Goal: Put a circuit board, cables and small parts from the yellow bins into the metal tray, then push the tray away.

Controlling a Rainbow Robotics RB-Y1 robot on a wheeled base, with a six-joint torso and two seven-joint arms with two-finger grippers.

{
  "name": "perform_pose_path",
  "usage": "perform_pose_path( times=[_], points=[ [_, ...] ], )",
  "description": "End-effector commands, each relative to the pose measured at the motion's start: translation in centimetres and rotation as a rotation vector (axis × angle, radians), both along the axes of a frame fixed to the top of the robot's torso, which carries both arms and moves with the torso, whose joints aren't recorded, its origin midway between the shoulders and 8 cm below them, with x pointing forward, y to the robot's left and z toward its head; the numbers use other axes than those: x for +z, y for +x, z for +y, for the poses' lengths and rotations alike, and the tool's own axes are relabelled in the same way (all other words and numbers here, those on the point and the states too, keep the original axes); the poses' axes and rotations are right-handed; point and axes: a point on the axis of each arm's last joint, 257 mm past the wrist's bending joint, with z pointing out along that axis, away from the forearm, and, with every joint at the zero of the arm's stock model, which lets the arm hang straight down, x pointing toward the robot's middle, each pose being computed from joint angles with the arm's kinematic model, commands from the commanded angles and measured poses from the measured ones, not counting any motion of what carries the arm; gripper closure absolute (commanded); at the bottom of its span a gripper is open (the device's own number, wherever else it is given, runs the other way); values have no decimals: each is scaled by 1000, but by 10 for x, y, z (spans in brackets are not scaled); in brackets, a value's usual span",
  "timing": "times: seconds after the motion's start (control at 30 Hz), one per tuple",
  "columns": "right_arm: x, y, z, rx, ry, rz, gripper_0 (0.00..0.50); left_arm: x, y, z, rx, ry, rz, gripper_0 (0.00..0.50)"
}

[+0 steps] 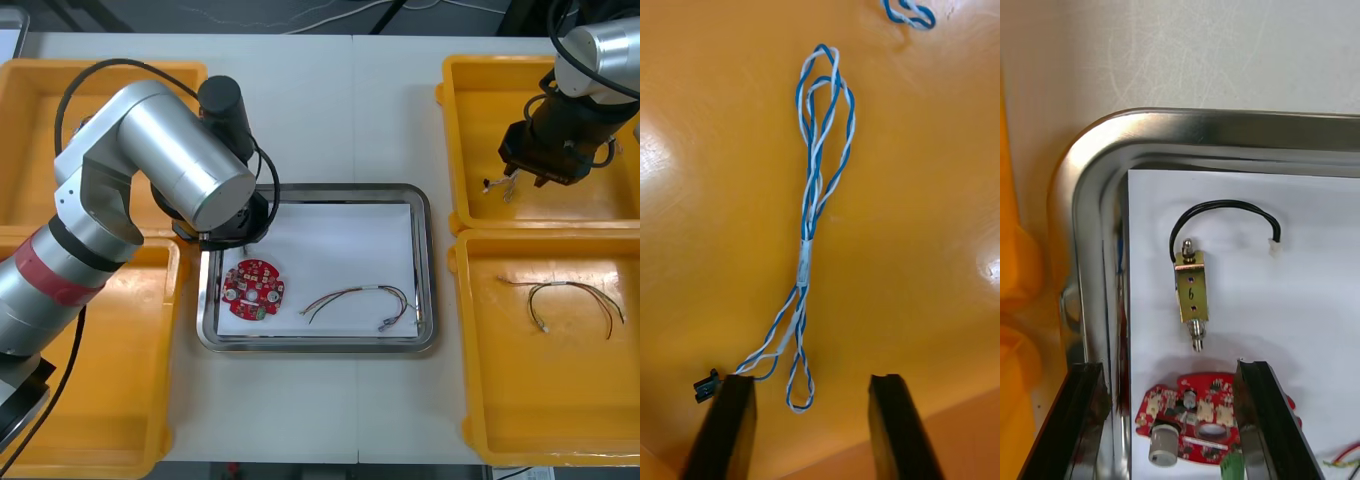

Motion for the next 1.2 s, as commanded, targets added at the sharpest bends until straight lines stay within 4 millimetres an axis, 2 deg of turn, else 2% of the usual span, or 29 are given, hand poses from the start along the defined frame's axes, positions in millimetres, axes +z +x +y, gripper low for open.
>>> perform_pose_path(
  times=[0.03, 0.27, 0.6, 0.83, 1.0, 1.2],
  points=[
    [31, 8, -17, 17, -12, -58, 2, 42, 3, -20, -121, -18, -36, 0],
    [47, 18, -15, 10, -14, -76, 0, 70, 3, -16, -109, -57, -43, 0],
    [51, 37, -9, -13, 12, -104, 1, 115, 15, 11, -87, -104, -94, 0],
    [48, 43, 0, -27, 47, -120, 0, 124, 21, 39, -65, -77, -109, 0],
    [40, 46, 10, -31, 59, -119, 0, 127, 28, 62, -76, -39, -105, 0],
    [29, 51, 11, -38, 69, -131, 1, 131, 35, 92, -92, -6, -94, 0]
  ],
)
